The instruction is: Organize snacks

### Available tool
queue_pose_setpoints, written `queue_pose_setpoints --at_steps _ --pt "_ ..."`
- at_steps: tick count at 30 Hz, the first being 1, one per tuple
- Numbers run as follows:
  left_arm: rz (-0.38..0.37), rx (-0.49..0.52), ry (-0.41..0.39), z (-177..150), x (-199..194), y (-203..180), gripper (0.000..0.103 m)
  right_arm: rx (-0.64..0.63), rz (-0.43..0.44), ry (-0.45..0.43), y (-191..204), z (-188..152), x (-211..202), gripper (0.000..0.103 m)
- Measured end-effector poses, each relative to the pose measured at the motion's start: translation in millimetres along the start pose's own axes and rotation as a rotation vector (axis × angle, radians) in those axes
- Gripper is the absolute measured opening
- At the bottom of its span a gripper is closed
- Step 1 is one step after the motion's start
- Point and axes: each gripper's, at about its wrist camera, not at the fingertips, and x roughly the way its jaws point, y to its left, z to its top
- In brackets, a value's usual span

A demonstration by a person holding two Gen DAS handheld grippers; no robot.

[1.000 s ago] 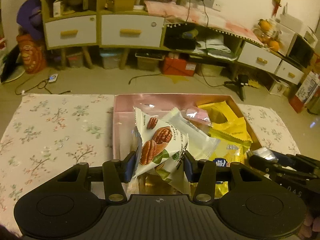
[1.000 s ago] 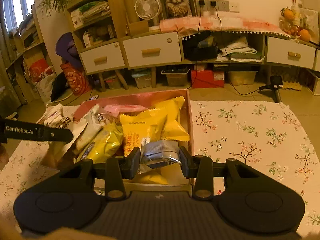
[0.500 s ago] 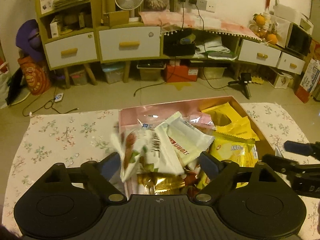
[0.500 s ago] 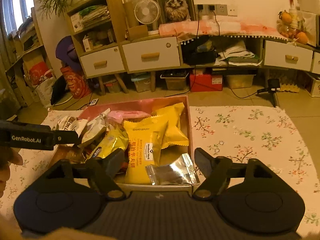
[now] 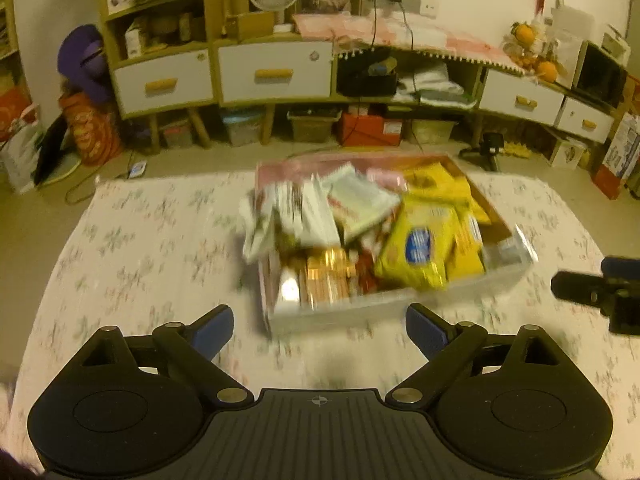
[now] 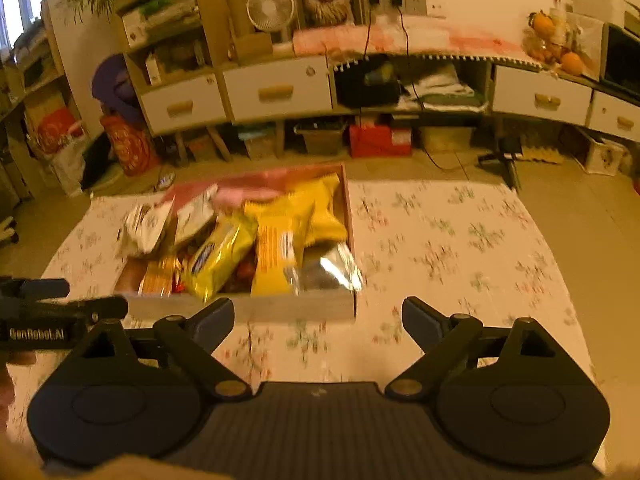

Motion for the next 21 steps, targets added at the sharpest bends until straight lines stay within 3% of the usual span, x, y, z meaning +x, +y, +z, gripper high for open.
queue_pose_setpoints --at_steps 6,9,13,18,21 --pt "0.011 0.032 0.028 -31 -31 -15 0.098 -0.038 -0.049 0.039 13 -13 -21 0.100" --pt "0.003 -0.003 0.043 -42 -46 -16 0.099 -0.040 -0.079 0.062 19 -20 -29 0.103" --pt "-0.005 -0.061 0.066 -54 -60 -14 0.101 -0.014 -0.089 0.088 22 -25 -37 0.103" --pt "0.066 -0.059 0.044 -62 -73 -18 0.103 -0.055 -0.102 0.059 35 -35 -43 0.103" --pt "0.064 -0.091 0.046 -62 -77 -16 0.103 -0.077 -0.101 0.065 42 -38 -43 0.103"
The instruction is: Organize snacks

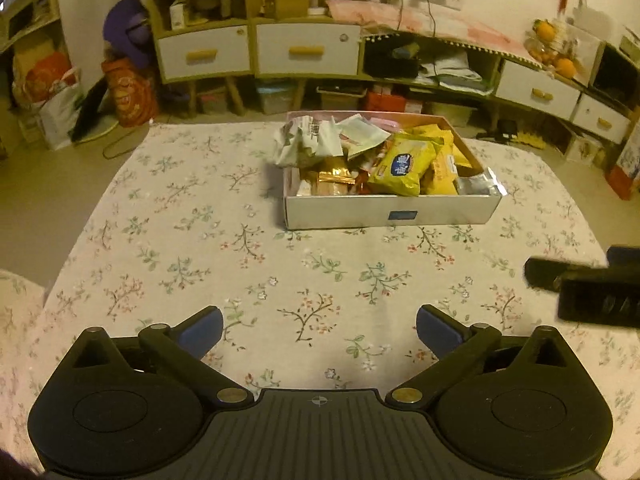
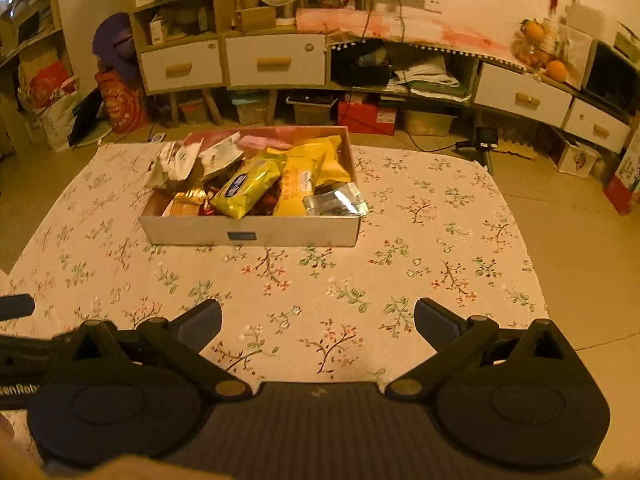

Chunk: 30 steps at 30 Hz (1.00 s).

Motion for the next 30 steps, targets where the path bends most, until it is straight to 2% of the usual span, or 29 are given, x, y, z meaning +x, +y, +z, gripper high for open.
queue_pose_setpoints --at_steps 4,9,14,30 --pt "0.011 0.001 -0.022 0 -6 2 0.103 0.016 0.018 -0.005 1 0 -1 0.103" --pt "0.026 0.000 -0.034 0 -9 2 0.103 -0.012 -0.025 -0.004 5 -2 1 0.103" --pt "0.033 0.003 -0.041 1 -10 1 0.103 -0.022 -0.027 0.002 8 -4 1 0.103" --pt "0.028 0.002 -0.022 -2 -7 -1 0.103 -0.023 -0.032 0.003 11 -5 0 0.103"
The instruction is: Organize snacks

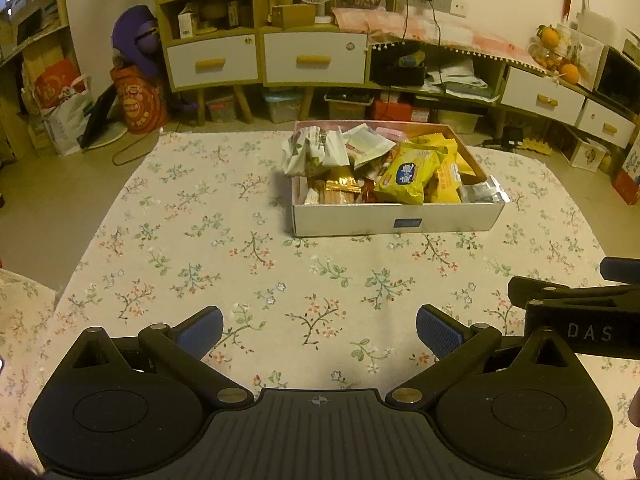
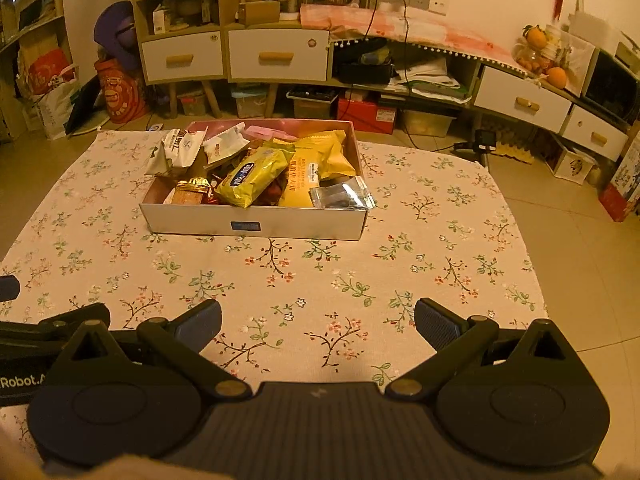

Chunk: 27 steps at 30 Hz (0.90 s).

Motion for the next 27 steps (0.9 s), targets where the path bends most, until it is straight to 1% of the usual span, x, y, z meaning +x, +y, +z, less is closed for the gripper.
queue_pose_setpoints --at_steps 13,27 --pt "-0.015 -0.019 0.038 -3 8 2 0.103 0.020 -0.013 -0.001 -3 0 3 0.103" --pt "-0.001 -0.033 0.046 -5 19 0 0.103 0.027 -0.035 -0.001 -3 -3 10 0.103"
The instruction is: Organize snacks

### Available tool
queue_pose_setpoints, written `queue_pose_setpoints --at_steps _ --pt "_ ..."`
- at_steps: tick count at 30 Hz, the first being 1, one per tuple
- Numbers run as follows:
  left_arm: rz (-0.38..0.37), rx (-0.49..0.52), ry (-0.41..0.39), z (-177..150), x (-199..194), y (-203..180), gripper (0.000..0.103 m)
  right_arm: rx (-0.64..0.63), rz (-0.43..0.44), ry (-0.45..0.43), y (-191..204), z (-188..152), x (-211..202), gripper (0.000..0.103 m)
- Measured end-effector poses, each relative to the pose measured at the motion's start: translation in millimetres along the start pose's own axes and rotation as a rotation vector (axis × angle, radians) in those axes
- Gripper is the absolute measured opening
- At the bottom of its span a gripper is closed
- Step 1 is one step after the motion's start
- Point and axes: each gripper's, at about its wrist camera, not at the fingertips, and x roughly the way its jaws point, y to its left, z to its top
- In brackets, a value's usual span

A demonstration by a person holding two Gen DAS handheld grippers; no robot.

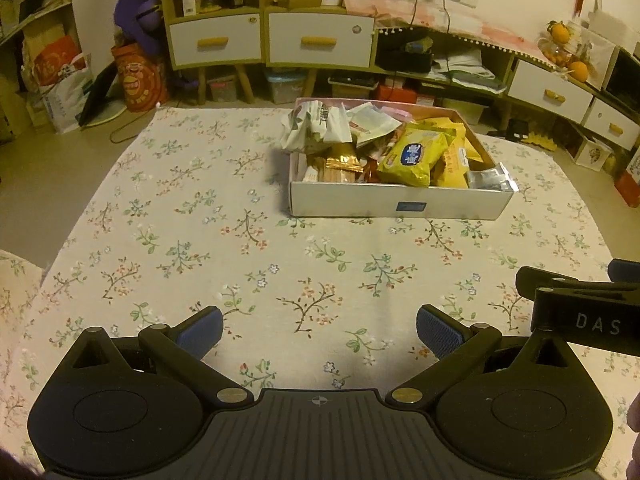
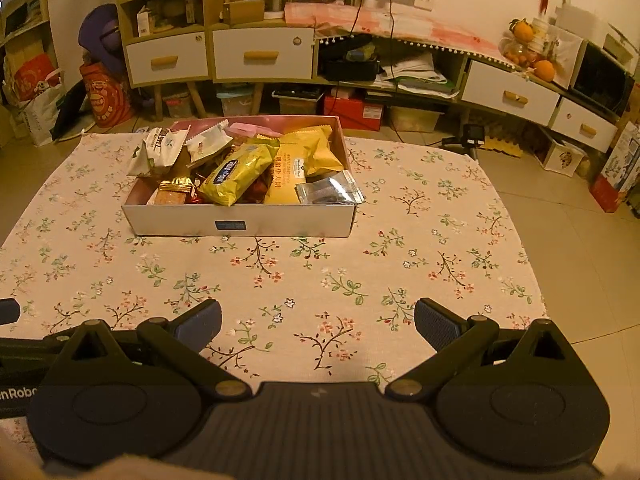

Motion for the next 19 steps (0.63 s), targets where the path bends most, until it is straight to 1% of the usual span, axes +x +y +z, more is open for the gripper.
queue_pose_setpoints --at_steps 6,19 --pt "0.017 0.010 0.002 0 6 -2 0.103 0.001 -0.011 0.008 0 -1 4 0.103" --pt "0.022 0.035 0.004 -2 13 -5 0.103 0.011 -0.020 0.024 1 -4 12 0.103"
